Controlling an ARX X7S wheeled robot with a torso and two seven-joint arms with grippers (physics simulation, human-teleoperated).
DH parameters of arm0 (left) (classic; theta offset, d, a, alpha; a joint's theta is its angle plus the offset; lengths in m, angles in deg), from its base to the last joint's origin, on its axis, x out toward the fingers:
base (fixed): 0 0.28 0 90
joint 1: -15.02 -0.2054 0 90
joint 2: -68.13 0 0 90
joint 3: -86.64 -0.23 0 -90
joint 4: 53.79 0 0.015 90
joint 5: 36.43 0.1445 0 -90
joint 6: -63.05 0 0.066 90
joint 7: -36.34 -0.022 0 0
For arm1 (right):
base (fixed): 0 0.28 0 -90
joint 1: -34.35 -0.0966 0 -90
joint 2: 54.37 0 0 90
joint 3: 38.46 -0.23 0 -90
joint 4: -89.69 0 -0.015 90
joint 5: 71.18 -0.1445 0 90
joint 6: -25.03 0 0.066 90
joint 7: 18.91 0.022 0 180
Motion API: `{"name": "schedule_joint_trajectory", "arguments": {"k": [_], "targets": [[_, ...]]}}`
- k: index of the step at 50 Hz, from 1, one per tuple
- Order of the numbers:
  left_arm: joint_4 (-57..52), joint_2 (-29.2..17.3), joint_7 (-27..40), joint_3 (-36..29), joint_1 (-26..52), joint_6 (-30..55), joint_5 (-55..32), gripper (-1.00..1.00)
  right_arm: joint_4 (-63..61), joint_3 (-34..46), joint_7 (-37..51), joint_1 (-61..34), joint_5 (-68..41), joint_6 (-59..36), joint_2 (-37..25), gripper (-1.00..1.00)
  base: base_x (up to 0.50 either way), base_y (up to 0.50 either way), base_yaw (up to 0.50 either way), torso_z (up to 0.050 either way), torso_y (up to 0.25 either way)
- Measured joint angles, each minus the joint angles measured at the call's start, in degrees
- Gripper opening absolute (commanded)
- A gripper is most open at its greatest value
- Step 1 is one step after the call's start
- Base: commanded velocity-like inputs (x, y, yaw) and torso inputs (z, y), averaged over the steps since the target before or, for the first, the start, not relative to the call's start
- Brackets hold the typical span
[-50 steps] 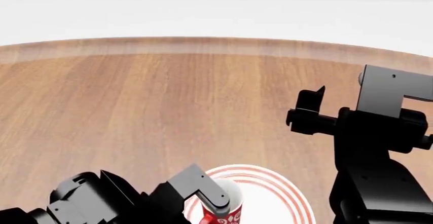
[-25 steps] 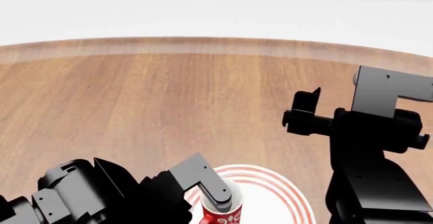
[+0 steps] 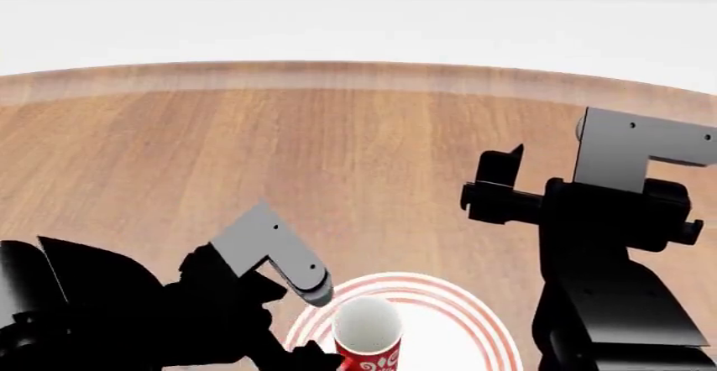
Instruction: Pick up the red mug and put it on the plate
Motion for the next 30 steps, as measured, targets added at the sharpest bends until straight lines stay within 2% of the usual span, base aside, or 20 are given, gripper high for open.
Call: {"name": "schedule_joint_trajectory", "arguments": {"k": [13, 22, 30], "targets": [[-12.1, -8.5, 15.7, 10.7, -7.0, -14.5, -0.2, 1.0, 0.3, 0.7, 0.0, -0.2, -0.2, 0.4, 0.1, 1.0, 0.0, 0.0, 0.0, 0.0, 0.0], [-16.0, -10.8, 28.6, 15.8, -11.5, -22.8, 2.7, 1.0, -0.9, 1.0, -0.2, 0.4, -0.6, 0.7, -0.1, 1.0, 0.0, 0.0, 0.0, 0.0, 0.0], [-18.5, -11.8, 36.3, 17.4, -13.9, -27.2, 6.9, 1.0, -4.3, 2.0, 0.0, 1.6, -0.2, 1.9, -0.4, 1.0, 0.0, 0.0, 0.0, 0.0, 0.0]]}}
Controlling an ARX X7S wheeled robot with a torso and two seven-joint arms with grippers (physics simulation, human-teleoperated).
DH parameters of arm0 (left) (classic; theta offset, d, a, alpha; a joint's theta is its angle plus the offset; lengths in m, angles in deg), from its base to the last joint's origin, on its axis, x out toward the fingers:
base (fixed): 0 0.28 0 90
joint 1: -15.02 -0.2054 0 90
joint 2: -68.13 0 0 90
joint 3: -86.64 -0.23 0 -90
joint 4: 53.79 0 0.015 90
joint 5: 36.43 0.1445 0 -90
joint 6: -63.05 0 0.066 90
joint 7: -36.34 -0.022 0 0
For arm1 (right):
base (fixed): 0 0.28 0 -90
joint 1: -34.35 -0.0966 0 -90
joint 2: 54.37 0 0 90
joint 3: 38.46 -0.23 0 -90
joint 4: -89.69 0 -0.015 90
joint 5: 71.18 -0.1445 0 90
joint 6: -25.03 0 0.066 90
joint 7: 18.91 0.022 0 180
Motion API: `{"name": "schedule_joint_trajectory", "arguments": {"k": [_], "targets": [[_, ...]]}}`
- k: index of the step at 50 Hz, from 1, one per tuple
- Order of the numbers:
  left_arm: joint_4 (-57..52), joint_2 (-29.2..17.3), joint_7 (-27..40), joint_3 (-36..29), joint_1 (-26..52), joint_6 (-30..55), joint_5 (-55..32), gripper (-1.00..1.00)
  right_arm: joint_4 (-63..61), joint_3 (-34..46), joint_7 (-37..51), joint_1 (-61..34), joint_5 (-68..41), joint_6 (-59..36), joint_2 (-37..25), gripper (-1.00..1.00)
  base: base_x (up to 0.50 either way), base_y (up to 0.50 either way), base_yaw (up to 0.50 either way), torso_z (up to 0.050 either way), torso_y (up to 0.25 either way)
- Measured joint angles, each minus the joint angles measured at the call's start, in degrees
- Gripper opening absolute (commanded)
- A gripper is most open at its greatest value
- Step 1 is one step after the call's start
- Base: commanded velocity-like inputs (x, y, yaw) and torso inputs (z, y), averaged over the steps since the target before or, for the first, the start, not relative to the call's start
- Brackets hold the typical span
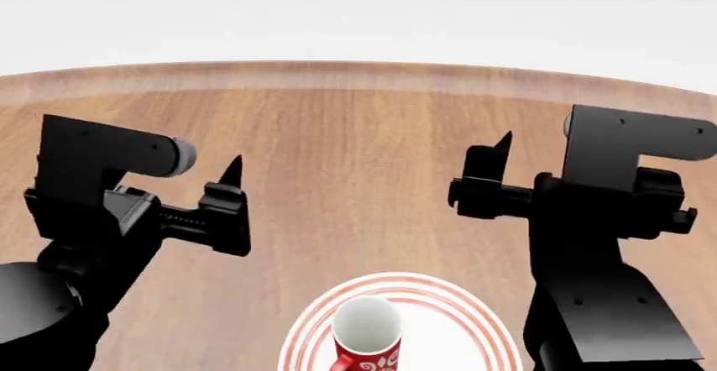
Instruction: Pick up the red mug and put it on the plate
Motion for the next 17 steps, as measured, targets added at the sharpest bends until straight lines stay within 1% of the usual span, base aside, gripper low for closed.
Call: {"name": "schedule_joint_trajectory", "arguments": {"k": [6, 17], "targets": [[-0.2, -0.2, 3.1, 0.5, -1.0, -2.2, 2.9, 1.0, -3.3, 1.3, 0.2, 1.3, 0.9, 1.8, -0.4, 1.0, 0.0, 0.0, 0.0, 0.0, 0.0], [-0.7, -0.5, 6.5, 1.6, -2.5, -6.1, 7.0, 1.0, -8.9, 4.3, 0.0, 4.1, 3.3, 7.6, -1.5, 1.0, 0.0, 0.0, 0.0, 0.0, 0.0]]}}
